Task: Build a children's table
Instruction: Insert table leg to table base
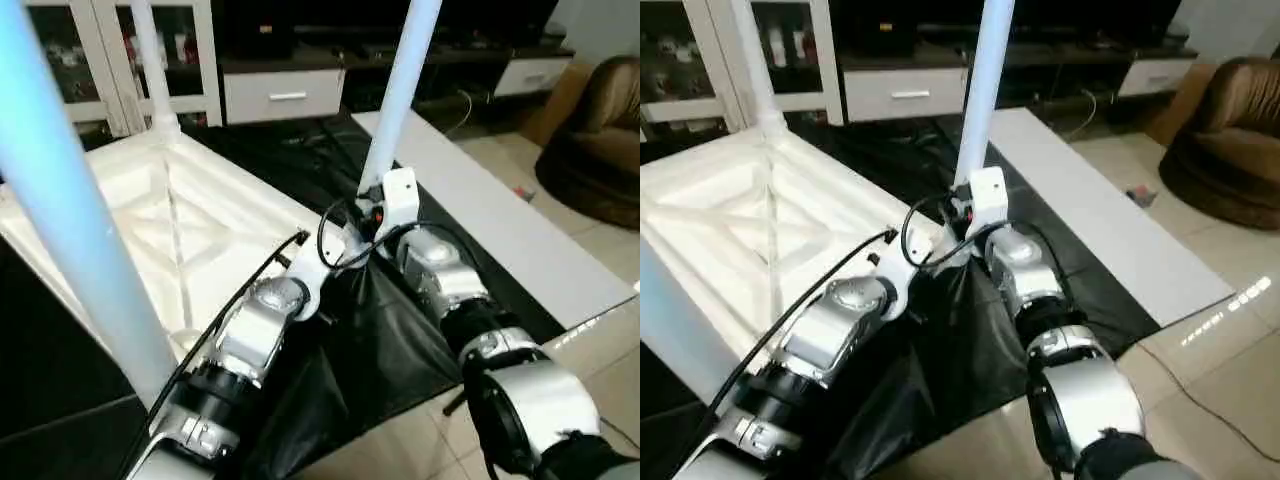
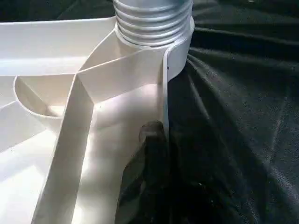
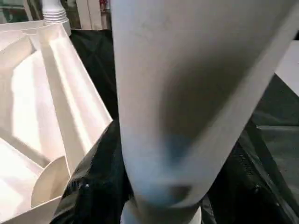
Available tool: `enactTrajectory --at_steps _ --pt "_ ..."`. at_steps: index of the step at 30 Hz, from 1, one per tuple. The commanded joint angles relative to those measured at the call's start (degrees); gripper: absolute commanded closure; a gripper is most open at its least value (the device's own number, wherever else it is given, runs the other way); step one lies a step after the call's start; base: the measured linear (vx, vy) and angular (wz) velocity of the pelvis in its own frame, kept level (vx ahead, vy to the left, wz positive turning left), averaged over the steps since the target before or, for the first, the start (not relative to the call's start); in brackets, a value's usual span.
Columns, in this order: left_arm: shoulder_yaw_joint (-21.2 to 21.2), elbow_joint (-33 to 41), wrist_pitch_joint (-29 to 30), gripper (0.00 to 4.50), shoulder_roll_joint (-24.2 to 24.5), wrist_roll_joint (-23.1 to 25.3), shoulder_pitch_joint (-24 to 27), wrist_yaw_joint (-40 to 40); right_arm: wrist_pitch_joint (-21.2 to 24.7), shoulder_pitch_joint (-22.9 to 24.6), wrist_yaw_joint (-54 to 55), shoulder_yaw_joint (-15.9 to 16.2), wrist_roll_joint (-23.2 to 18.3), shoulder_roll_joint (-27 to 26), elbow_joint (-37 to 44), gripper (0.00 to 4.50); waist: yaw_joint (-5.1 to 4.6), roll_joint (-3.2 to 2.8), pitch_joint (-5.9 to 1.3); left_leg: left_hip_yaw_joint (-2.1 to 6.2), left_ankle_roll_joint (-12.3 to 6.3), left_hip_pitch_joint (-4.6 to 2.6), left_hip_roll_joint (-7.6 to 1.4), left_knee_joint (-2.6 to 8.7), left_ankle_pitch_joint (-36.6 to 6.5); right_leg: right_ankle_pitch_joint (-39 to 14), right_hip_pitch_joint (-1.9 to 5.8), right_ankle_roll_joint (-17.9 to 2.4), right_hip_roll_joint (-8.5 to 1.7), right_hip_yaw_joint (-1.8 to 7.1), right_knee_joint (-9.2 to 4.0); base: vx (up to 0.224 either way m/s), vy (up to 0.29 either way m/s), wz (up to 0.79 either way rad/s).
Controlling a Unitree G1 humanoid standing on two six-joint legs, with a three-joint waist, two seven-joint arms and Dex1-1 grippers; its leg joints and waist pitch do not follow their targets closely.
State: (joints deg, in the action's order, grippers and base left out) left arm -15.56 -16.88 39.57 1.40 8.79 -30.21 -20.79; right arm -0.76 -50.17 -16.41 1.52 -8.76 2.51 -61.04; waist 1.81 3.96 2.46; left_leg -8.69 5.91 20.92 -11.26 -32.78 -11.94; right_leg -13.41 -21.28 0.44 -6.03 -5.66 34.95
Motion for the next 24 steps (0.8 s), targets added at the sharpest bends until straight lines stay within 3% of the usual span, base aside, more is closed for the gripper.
enactTrajectory --at_steps 1,3,4,5,6,8,15,23,24 --pt "-1.3 1.6 -2.3 4.5 -0.6 -1.0 -0.9 -1.5 3.4 3.7 -1.2 1.5 2.4 -0.6 -6.5 1.92 -0.14 -0.58 -1.52 0.4 0.08 0.19 -2.35 5.09 -17.5 -20.0 0.43 -7.0 -3.07 3.17 -5.99 0.0 0.0 0.0" --pt "-1.2 1.7 -2.3 4.5 -0.3 -1.0 -0.8 -1.6 3.0 3.5 -2.4 1.4 2.6 -0.6 -6.1 1.87 0.19 -0.68 -1.82 -0.02 -0.54 -0.09 -2.43 4.85 -14.6 -16.7 0.46 -8.5 -3.04 3.36 -5.71 0.0 0.0 0.0" --pt "-1.2 1.8 -2.3 4.5 -0.2 -1.0 -0.8 -1.7 2.9 3.4 -2.8 1.4 2.6 -0.5 -5.9 1.76 0.6 -0.42 -2.12 -0.47 -1.2 -0.4 -2.55 4.51 -11.6 -11.8 0.47 -9.8 -3.13 3.55 -5.37 0.0 0.0 0.0" --pt "-1.3 1.9 -2.3 4.5 -0.1 -1.0 -0.8 -1.7 2.7 3.3 -3.3 1.4 2.7 -0.5 -5.8 1.61 0.38 -0.21 -2.16 -0.54 -1.69 -0.12 -2.48 4.46 -10.5 -10.2 0.62 -10.4 -2.74 3.52 -4.92 0.0 0.0 0.0" --pt "-1.3 1.9 -2.3 4.5 0.0 -1.0 -0.8 -1.8 2.5 3.3 -3.9 1.6 2.7 -0.4 -5.1 1.5 0.46 -0.34 -1.99 -0.95 -2.53 0.25 -2.34 4.56 -9.5 -9.8 0.85 -10.6 -2.68 3.41 -4.88 0.0 0.0 0.0" --pt "-1.2 1.9 -2.3 4.5 0.1 -1.0 -0.8 -1.9 2.4 3.4 -5.0 1.7 2.6 -0.2 -4.0 1.42 0.49 -0.76 -1.95 -1.1 -2.51 0.12 -2.54 4.73 -10.3 -10.4 0.73 -10.5 -2.69 3.48 -5.07 0.0 0.0 0.0" --pt "-1.0 2.1 -2.7 4.5 0.9 -1.2 -1.0 -2.5 2.2 5.1 -9.3 1.5 2.3 0.6 1.8 0.87 0.68 -0.57 -1.73 -1.09 -1.34 0.02 -2.51 4.94 -13.2 -15.1 0.49 -8.6 -2.53 3.65 -5.6 0.0 0.0 0.0" --pt "-1.4 2.2 -3.9 4.5 3.6 -1.2 -0.6 -5.6 5.7 10.9 -14.4 2.7 1.4 3.6 14.7 0.13 1.05 -0.65 -1.81 -1.27 -3.06 0.33 -2.32 4.58 -6.7 -8.4 1.07 -9.8 -2.24 3.72 -4.9 0.0 0.0 0.0" --pt "-1.5 2.2 -4.0 4.5 3.9 -1.2 -0.6 -5.9 6.3 11.5 -15.1 2.8 1.3 3.9 16.1 0.13 1.14 -0.87 -1.83 -1.32 -3.16 0.19 -2.29 4.5 -6.4 -7.7 1.09 -10.1 -2.15 3.74 -4.86 0.0 0.0 0.0"
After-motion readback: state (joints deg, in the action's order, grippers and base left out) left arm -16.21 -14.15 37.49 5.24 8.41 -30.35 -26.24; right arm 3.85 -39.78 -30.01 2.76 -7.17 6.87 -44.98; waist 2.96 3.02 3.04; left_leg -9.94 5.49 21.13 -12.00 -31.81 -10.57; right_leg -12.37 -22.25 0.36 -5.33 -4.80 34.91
